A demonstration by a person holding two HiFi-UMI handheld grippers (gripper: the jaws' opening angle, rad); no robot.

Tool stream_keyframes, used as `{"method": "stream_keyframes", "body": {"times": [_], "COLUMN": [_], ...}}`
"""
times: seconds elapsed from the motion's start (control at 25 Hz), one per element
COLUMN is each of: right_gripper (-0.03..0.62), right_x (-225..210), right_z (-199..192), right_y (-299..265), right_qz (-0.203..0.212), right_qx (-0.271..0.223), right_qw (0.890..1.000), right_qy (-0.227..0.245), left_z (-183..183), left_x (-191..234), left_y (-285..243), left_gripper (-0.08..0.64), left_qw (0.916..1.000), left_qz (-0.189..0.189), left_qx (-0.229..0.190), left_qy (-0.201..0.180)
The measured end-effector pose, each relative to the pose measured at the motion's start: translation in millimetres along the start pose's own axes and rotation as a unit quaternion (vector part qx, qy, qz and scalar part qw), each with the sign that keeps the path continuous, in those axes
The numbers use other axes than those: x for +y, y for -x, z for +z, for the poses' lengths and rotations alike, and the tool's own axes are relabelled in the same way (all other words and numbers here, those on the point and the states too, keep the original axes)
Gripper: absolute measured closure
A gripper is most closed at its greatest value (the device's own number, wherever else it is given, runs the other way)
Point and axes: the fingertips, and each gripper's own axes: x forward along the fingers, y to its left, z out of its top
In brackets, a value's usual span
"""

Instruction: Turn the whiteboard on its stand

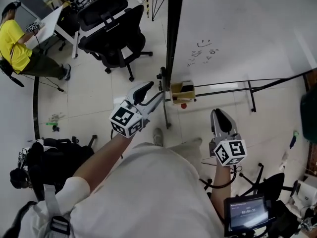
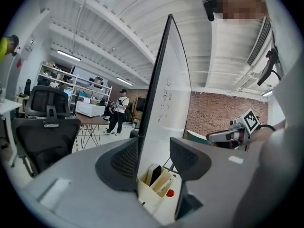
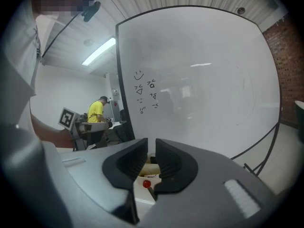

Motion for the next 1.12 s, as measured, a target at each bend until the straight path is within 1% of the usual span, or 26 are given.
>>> {"method": "stream_keyframes", "body": {"times": [0.08, 0.2, 0.24, 0.28, 0.36, 0.44, 0.52, 0.8, 0.96, 1.12], "right_gripper": [0.537, 0.537, 0.537, 0.537, 0.537, 0.537, 0.537, 0.537, 0.537, 0.537], "right_x": [-12.4, -31.2, -37.0, -42.9, -56.6, -72.4, -86.2, -151.1, -190.7, -223.9], "right_z": [0.8, 1.4, 1.4, 1.5, 3.8, 8.1, 13.1, 28.6, 29.4, 26.1], "right_y": [3.9, 12.3, 15.7, 18.7, 21.0, 21.1, 27.0, 60.2, 89.1, 120.8], "right_qz": [-0.003, -0.006, -0.004, -0.001, 0.01, 0.021, 0.03, 0.051, 0.05, 0.046], "right_qx": [-0.006, -0.008, -0.007, -0.007, -0.009, -0.012, -0.015, -0.018, -0.016, -0.014], "right_qw": [1.0, 1.0, 1.0, 1.0, 1.0, 1.0, 0.999, 0.998, 0.998, 0.999], "right_qy": [-0.002, -0.01, -0.012, -0.012, -0.01, -0.009, -0.01, 0.01, 0.017, 0.023], "left_z": [-7.3, -18.8, -22.6, -26.7, -33.8, -37.8, -39.1, -26.5, -23.8, -31.0], "left_x": [-10.3, -21.6, -26.1, -31.3, -42.0, -52.7, -68.6, -134.0, -171.5, -208.8], "left_y": [-6.9, -19.3, -23.4, -27.4, -35.6, -44.2, -53.0, -113.4, -147.2, -175.0], "left_gripper": [0.351, 0.435, 0.5, 0.54, 0.54, 0.54, 0.54, 0.54, 0.54, 0.54], "left_qw": [0.9999, 0.9993, 0.9989, 0.9983, 0.9971, 0.9959, 0.9951, 0.9967, 0.997, 0.9967], "left_qz": [0.004, 0.016, 0.02, 0.026, 0.039, 0.052, 0.057, 0.05, 0.05, 0.046], "left_qx": [0.011, 0.033, 0.042, 0.051, 0.064, 0.067, 0.068, 0.052, 0.043, 0.048], "left_qy": [-0.003, -0.004, -0.002, 0.003, 0.016, 0.032, 0.045, 0.036, 0.04, 0.047]}}
